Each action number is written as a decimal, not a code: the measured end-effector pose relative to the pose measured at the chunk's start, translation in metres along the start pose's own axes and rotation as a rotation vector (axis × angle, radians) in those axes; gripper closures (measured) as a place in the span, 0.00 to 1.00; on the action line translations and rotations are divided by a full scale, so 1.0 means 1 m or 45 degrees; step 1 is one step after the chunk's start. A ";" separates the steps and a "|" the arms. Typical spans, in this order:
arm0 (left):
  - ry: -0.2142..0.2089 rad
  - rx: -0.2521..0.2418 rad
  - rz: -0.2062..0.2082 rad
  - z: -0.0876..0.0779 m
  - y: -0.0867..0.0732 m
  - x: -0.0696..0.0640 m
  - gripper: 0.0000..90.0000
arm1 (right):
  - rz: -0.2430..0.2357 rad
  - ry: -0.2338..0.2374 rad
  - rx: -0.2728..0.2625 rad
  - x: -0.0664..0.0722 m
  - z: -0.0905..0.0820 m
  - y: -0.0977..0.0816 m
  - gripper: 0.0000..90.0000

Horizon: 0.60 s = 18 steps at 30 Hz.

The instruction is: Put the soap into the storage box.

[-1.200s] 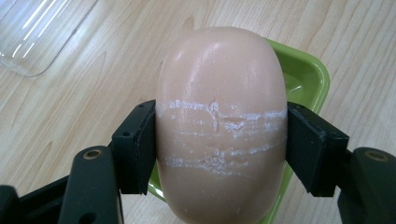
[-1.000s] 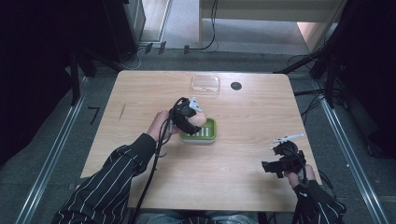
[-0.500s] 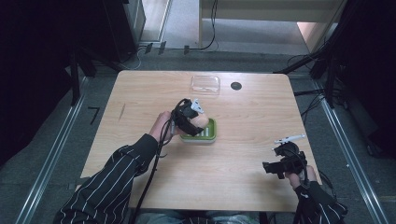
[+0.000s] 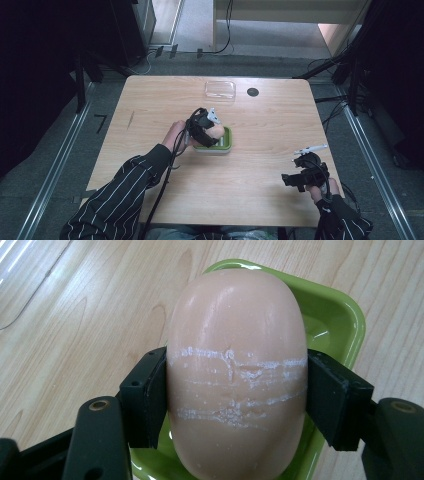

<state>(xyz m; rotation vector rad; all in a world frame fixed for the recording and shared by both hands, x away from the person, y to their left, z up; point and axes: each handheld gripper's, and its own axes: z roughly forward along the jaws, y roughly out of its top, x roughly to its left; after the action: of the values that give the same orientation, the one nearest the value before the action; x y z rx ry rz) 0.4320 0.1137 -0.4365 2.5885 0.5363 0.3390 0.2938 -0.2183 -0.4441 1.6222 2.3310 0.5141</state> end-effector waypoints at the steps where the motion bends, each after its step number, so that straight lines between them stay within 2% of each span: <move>1: 0.000 0.007 0.002 0.000 0.000 0.000 0.37 | -0.001 0.001 -0.001 0.000 0.000 0.000 0.16; 18: -0.001 0.021 0.023 0.009 -0.002 -0.002 0.37 | -0.003 -0.002 0.002 0.000 0.000 0.000 0.16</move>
<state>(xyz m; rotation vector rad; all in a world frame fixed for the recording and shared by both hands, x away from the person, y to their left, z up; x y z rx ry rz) 0.4321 0.1108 -0.4452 2.6109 0.5182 0.3407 0.2938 -0.2181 -0.4442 1.6196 2.3326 0.5110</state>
